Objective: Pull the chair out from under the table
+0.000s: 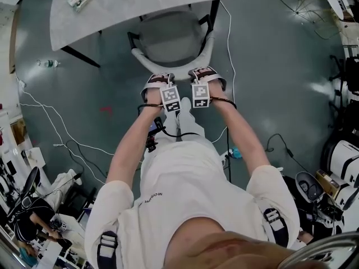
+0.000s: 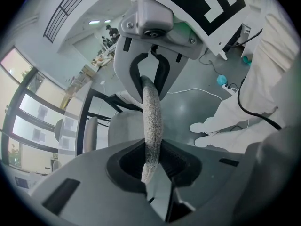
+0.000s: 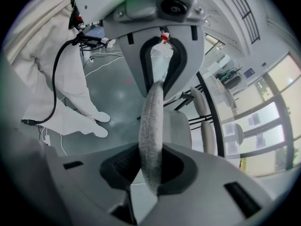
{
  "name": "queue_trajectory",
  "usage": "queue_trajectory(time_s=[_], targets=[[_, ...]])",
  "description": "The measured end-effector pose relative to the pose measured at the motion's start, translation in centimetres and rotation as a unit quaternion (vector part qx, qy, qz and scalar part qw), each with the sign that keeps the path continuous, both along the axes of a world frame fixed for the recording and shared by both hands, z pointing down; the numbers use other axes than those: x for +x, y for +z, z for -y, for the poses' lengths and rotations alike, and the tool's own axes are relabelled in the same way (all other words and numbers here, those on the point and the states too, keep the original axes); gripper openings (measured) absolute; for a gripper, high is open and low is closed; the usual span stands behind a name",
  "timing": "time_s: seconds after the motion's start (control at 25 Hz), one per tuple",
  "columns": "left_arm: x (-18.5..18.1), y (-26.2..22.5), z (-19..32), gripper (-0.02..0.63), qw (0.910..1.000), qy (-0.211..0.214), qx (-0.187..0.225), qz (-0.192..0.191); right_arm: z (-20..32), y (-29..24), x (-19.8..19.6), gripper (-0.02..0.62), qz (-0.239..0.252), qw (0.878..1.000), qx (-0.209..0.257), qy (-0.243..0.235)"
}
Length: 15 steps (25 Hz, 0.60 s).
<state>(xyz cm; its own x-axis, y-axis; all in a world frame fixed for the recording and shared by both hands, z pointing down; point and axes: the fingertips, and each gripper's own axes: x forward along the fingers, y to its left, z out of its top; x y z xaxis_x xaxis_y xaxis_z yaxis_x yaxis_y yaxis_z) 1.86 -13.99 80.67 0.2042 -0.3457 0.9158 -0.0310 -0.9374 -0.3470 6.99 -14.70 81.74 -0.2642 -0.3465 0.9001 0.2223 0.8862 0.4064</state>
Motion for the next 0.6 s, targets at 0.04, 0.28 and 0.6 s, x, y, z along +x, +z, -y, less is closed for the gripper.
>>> queue_trajectory(time_s=[0.04,0.28,0.6], targets=[[0.0,0.0,-0.3,0.077,1.0000,0.000,-0.001,0.000,-0.3,-0.1,0.0,0.094,0.001,1.000,-0.001,0.001],[0.3,-0.1,-3.0,0.077,0.9999,-0.002,-0.011,-0.004,-2.9,-0.2,0.3,0.093,-0.001,1.000,-0.008,0.005],[-0.2,-0.3,-5.7,0.077,0.9998,-0.004,-0.018,-0.004,-5.7,-0.4,-0.1,0.092,-0.003,1.000,-0.015,0.007]])
